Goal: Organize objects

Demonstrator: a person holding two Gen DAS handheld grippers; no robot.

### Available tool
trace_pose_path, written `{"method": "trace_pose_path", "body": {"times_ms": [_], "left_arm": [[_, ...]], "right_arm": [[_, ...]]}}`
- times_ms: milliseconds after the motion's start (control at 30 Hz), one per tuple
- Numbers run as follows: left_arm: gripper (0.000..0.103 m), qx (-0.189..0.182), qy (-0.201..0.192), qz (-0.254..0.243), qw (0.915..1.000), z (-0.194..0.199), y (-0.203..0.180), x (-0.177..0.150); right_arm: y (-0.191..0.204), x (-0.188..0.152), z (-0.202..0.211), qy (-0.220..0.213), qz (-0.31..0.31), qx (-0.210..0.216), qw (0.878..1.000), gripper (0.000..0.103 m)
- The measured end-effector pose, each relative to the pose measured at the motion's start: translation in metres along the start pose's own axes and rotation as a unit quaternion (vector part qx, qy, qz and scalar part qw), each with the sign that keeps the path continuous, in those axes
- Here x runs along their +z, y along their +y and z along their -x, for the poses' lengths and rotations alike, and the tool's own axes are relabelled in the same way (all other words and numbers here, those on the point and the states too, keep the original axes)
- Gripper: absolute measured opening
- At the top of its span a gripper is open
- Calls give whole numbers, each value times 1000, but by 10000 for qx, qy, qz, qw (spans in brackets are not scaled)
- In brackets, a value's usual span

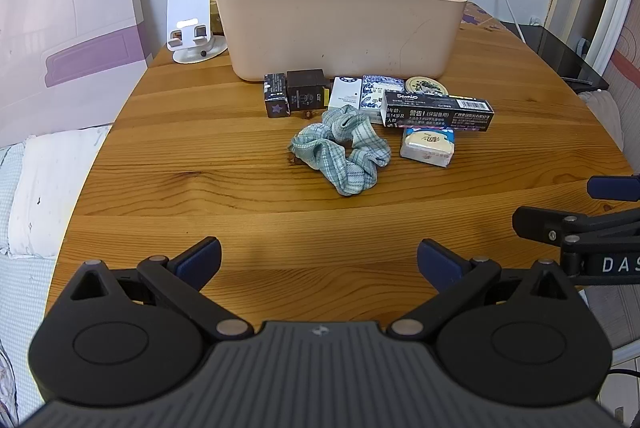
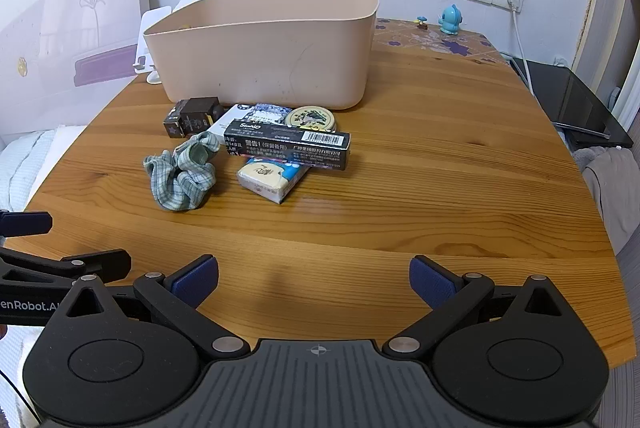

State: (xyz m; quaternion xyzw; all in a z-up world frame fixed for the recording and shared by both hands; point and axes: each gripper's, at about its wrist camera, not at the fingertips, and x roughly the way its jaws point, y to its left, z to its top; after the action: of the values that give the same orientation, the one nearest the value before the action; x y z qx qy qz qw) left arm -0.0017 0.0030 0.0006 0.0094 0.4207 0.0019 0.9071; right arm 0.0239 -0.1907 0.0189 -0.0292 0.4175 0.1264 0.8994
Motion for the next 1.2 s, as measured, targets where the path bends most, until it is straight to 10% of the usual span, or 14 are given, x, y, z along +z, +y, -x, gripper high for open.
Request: {"method": "trace_pose_path", "body": {"times_ms": [1200], "left_arm": [[103,-12,-106,-7,9999,4,-5,2]], "right_arm": [[-1,1,4,-95,71,51,9999,103]]}}
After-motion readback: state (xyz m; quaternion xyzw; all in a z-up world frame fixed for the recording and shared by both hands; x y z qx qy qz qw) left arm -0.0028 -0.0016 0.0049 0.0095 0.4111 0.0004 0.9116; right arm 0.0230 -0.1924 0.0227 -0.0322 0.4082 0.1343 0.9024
